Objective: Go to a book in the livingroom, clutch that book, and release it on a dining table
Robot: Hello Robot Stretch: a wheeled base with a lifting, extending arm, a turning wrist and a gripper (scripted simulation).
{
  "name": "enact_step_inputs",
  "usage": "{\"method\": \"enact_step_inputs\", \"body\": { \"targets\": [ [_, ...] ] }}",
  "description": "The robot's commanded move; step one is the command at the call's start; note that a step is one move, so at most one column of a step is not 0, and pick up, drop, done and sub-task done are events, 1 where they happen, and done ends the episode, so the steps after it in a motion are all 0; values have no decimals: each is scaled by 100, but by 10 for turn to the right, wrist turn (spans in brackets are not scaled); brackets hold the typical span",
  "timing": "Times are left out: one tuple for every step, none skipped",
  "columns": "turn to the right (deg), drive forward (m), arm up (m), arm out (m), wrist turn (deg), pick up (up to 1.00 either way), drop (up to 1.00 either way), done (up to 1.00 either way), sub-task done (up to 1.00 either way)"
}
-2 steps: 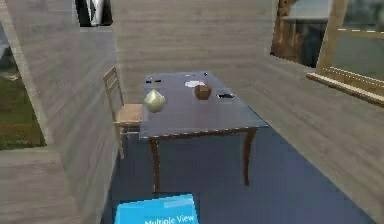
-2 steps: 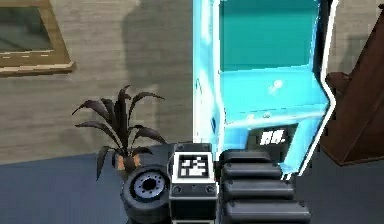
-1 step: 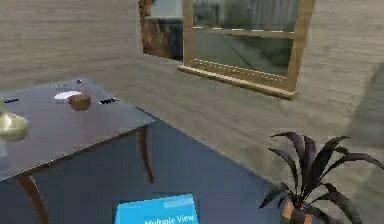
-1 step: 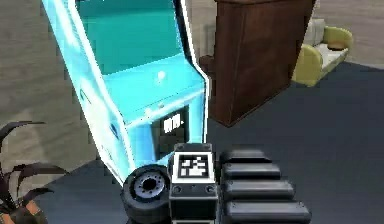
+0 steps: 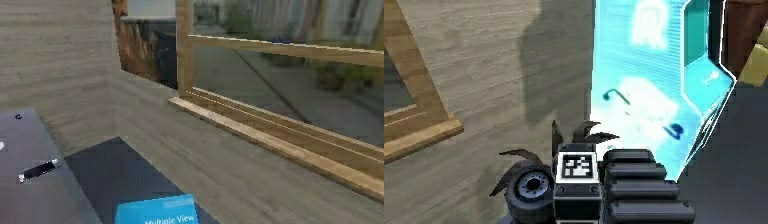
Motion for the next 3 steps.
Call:
{"method": "enact_step_inputs", "body": {
  "targets": [
    [30,0,0,0,0,0,0,0,0],
    [0,65,0,0,0,0,0,0,0],
    [-450,0,0,0,0,0,0,0,0]
  ]
}}
